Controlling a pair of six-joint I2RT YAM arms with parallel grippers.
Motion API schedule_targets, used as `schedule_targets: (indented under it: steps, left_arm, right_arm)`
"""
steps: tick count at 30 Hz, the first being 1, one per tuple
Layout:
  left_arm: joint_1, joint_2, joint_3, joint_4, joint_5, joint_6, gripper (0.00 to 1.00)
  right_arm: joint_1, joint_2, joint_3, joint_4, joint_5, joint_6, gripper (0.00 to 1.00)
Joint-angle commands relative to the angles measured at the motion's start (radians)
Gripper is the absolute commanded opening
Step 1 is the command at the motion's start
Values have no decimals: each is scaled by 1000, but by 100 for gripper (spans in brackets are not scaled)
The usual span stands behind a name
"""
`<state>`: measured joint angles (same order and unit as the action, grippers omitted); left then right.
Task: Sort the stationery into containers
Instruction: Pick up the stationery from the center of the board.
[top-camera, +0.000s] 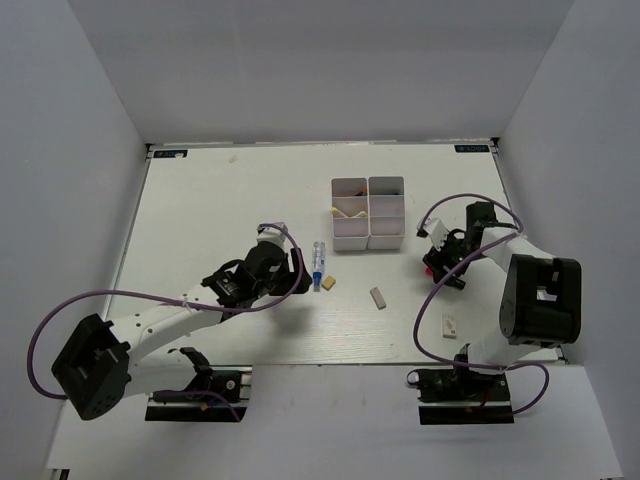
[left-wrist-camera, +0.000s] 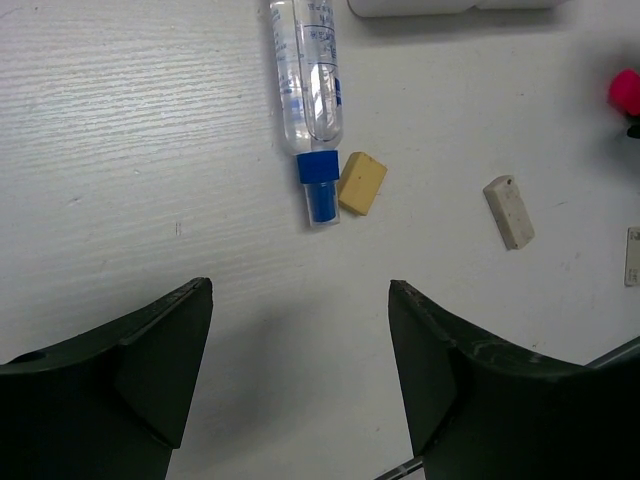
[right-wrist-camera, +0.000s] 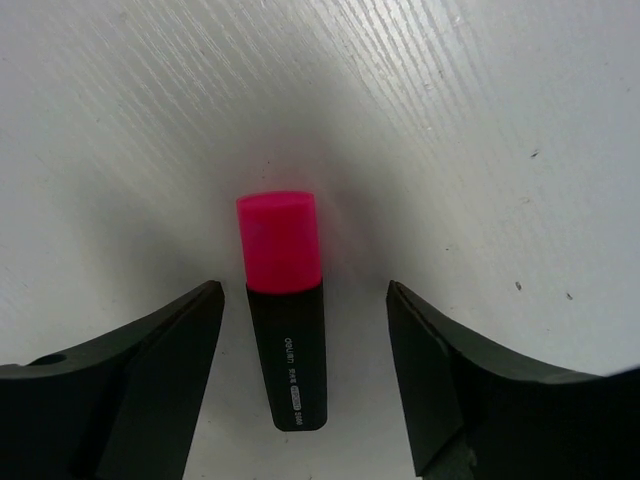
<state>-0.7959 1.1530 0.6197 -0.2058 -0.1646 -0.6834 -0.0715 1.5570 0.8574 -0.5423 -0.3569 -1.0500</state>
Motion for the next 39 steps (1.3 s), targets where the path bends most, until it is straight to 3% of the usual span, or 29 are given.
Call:
schedule_targets:
  steps: [1, 4, 7, 11, 15, 19, 26, 31, 34, 36, 37, 38, 39]
  left_arm:
    - [-5, -35, -6, -9, -9, -21, 81]
    - [-5, -35, -6, -9, -9, -21, 81]
    - [-5, -35, -6, -9, -9, -21, 81]
    - [-5, -35, -6, -9, -9, -21, 81]
    - [-5, -35, -6, -9, -9, -21, 81]
    - [-5, -35, -15, 0, -9, -21, 82]
    - [-5, -35, -43, 43, 11, -21, 82]
    - [-5, -16, -25, 72, 48, -1, 82]
    - [-5, -16, -15, 63, 48, 8, 82]
    - [-5, -16, -15, 54, 48, 8, 82]
    - [-5, -25, -15, 54, 48, 8, 82]
    - [-5, -26, -15, 42, 48, 8, 82]
    - [-5, -26, -15, 42, 48, 8, 82]
  right_arm:
    - [2, 14, 28, 4, 19, -18, 70]
    - [6, 17, 2, 28, 45, -12, 66]
    - [6, 24, -12, 25, 47, -24, 51]
    - [4, 28, -15, -27, 12, -44, 21]
    - [-1, 5, 50, -155, -107, -117, 5]
    - [-8, -64, 171, -399, -235, -231, 2]
    - [4, -138, 426, -594, -571, -320, 2]
    - [24, 4, 571, -490, -803, -251, 0]
    - [61, 66, 614, -282, -907, -96, 0]
    - [67, 84, 602, 15, -925, 139, 0]
    - [111, 93, 592, 83, -926, 238, 2]
    - [117, 121, 585, 286, -929, 283, 4]
    - [133, 133, 586, 345, -927, 350, 4]
